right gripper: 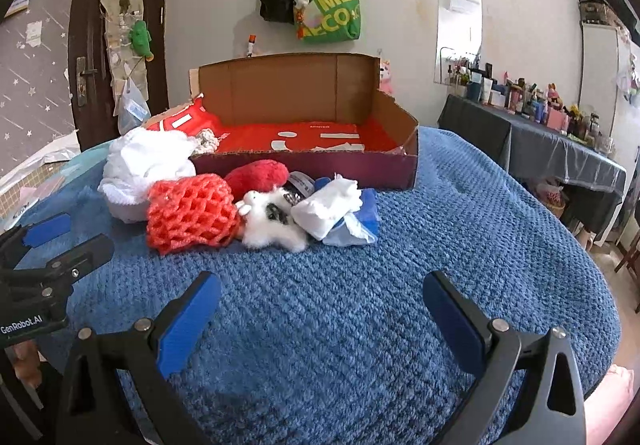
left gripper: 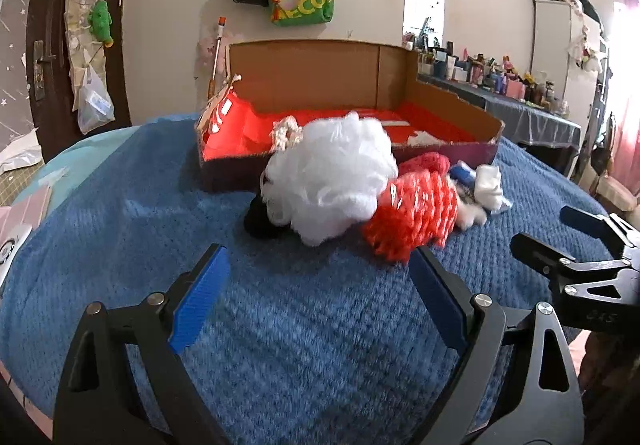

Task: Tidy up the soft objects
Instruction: 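Withdraw both tools from the box back toward the pile on the blanket, then grasp the white mesh bath puff with the left tool while the right tool grasps a white tissue, then carry the bath puff and tissue into the box and lower them onto the red paper, then open both tools and withdraw them from the box, then move both tools back over the blanket toward the remaining soft items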

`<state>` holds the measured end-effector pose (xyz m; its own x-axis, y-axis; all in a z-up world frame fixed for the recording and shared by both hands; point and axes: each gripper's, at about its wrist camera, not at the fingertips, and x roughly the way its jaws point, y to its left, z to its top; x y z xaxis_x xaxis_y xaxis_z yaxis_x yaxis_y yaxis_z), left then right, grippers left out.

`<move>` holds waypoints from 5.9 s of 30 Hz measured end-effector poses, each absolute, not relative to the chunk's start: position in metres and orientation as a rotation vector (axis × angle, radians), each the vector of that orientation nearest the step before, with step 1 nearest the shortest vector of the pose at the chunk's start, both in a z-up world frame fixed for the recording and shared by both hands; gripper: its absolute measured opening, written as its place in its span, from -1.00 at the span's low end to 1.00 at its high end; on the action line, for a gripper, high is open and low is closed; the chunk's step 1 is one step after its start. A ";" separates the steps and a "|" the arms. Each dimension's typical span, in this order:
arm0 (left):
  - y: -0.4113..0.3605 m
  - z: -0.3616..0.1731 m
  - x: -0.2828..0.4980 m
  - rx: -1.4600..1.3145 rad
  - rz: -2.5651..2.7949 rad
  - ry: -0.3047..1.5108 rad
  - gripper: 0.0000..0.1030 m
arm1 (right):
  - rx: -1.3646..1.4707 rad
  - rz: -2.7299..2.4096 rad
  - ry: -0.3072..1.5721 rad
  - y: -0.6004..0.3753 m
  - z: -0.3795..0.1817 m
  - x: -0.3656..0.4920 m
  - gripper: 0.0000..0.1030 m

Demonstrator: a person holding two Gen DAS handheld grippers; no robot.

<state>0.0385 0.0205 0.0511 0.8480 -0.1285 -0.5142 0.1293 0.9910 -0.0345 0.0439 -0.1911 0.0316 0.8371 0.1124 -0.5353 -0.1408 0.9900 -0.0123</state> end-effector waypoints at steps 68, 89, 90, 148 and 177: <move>0.003 0.136 0.296 0.116 -0.245 0.616 -0.19 | -0.047 0.355 0.828 -0.171 0.107 0.297 -0.64; 0.010 0.089 0.353 0.136 -0.168 0.801 -0.15 | -0.170 0.239 1.118 -0.165 0.050 0.386 -0.64; 0.010 0.088 0.353 0.136 -0.170 0.803 -0.12 | -0.167 0.238 1.120 -0.165 0.049 0.386 -0.64; 0.019 0.155 0.267 0.029 -0.247 0.609 0.73 | -0.087 0.284 0.977 -0.186 0.128 0.334 0.40; 0.025 0.142 0.063 -0.041 -0.208 0.410 0.89 | -0.052 0.314 0.559 -0.199 0.163 0.109 1.00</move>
